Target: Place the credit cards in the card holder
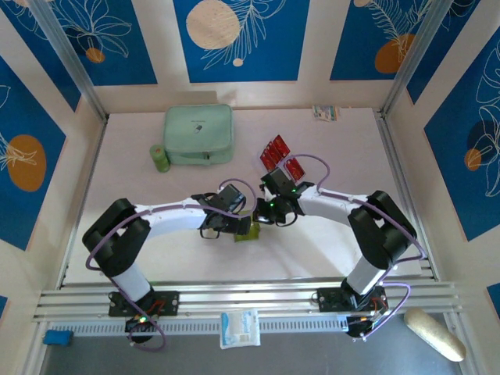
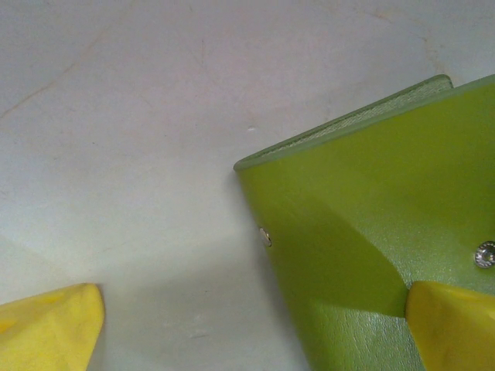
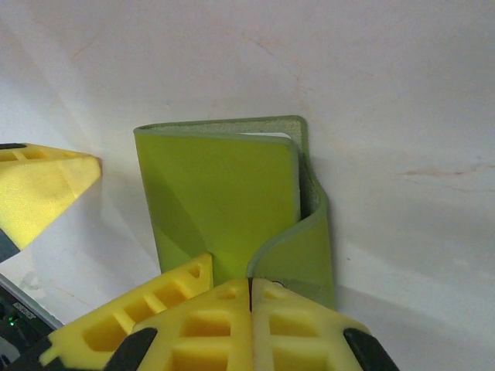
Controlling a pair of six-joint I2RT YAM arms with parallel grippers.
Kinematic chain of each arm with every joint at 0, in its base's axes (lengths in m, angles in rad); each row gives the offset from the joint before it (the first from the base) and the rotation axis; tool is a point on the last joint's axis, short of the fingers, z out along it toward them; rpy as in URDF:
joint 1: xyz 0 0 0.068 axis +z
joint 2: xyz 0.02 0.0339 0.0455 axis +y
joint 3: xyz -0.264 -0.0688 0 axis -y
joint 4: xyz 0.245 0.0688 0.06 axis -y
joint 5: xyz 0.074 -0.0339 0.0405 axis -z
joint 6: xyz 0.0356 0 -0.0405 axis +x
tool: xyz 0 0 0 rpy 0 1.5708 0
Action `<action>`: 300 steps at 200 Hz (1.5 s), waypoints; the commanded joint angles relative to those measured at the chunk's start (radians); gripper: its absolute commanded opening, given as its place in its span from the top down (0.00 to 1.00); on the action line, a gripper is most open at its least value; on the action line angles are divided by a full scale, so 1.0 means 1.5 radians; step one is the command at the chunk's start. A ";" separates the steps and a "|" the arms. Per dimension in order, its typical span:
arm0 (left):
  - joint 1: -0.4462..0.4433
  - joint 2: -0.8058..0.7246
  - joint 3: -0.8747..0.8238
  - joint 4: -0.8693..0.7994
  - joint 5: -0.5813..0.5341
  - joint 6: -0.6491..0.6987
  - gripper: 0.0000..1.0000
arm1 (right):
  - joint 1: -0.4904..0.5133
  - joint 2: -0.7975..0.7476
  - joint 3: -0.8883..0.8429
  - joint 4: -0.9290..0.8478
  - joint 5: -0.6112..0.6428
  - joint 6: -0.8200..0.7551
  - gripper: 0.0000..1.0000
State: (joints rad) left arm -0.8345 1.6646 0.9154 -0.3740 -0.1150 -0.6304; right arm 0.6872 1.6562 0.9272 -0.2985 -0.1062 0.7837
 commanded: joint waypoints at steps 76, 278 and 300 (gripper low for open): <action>0.004 -0.003 -0.002 -0.047 -0.030 -0.038 0.00 | 0.017 0.061 -0.040 0.040 -0.030 0.032 1.00; 0.018 0.010 -0.033 -0.056 -0.055 -0.004 0.00 | 0.021 -0.004 0.002 -0.024 0.002 0.003 1.00; 0.017 0.014 -0.033 -0.056 -0.058 -0.003 0.00 | 0.023 -0.016 0.013 -0.032 0.003 0.001 1.00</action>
State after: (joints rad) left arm -0.8055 1.6337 0.8864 -0.3935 -0.1448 -0.6704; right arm 0.7090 1.6714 0.9157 -0.2665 -0.1001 0.8036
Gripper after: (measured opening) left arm 0.998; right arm 0.061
